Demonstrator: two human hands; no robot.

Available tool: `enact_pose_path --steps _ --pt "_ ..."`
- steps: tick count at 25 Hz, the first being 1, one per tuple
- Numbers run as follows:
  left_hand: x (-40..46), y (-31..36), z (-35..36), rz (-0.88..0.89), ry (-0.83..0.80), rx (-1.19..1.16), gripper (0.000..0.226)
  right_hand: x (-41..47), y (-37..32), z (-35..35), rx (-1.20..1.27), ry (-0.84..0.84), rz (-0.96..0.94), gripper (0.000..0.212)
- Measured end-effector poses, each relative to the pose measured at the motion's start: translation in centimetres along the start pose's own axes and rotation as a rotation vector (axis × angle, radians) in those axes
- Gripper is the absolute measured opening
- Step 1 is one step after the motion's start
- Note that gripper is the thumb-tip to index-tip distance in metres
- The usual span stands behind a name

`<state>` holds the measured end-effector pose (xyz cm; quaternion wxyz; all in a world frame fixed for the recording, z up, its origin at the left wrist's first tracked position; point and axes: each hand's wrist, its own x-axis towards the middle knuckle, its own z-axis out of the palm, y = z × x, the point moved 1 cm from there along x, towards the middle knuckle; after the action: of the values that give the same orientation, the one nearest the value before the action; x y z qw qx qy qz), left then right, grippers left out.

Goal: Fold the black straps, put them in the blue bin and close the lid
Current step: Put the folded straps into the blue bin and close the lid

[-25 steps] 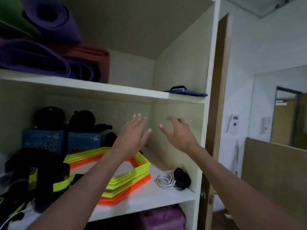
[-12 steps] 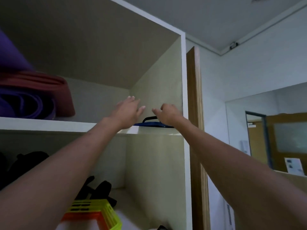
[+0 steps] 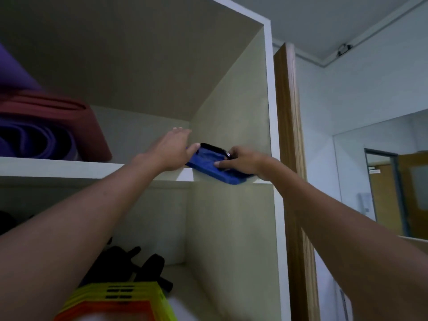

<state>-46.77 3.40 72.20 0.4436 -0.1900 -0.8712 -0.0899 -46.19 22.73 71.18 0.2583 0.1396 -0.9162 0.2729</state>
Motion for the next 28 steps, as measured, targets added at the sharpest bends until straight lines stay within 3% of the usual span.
enact_pose_path --steps 6,9,12,15,23,28 --pt "-3.4 1.7 -0.3 0.025 -0.016 0.032 0.081 -4.6 2.2 1.2 0.043 0.24 -0.329 0.018" --pt "-9.1 1.9 0.5 0.015 0.0 0.043 0.074 -8.5 2.8 3.7 0.167 0.294 -0.385 0.014" --pt "-18.2 1.6 0.8 -0.056 0.136 -0.032 0.051 -14.6 1.9 7.8 0.21 0.291 -0.465 0.014" --pt "-30.4 1.5 1.7 -0.218 0.164 -0.024 0.048 -22.0 1.2 14.4 0.244 0.168 -0.493 0.017" --pt "-57.2 -1.1 5.9 -0.577 -0.214 0.049 0.043 -39.7 1.3 34.7 0.293 -0.235 -0.246 0.012" --pt "-67.5 -1.4 8.0 -0.777 -0.374 0.058 0.042 -47.0 1.0 43.0 0.202 -0.467 -0.108 0.043"
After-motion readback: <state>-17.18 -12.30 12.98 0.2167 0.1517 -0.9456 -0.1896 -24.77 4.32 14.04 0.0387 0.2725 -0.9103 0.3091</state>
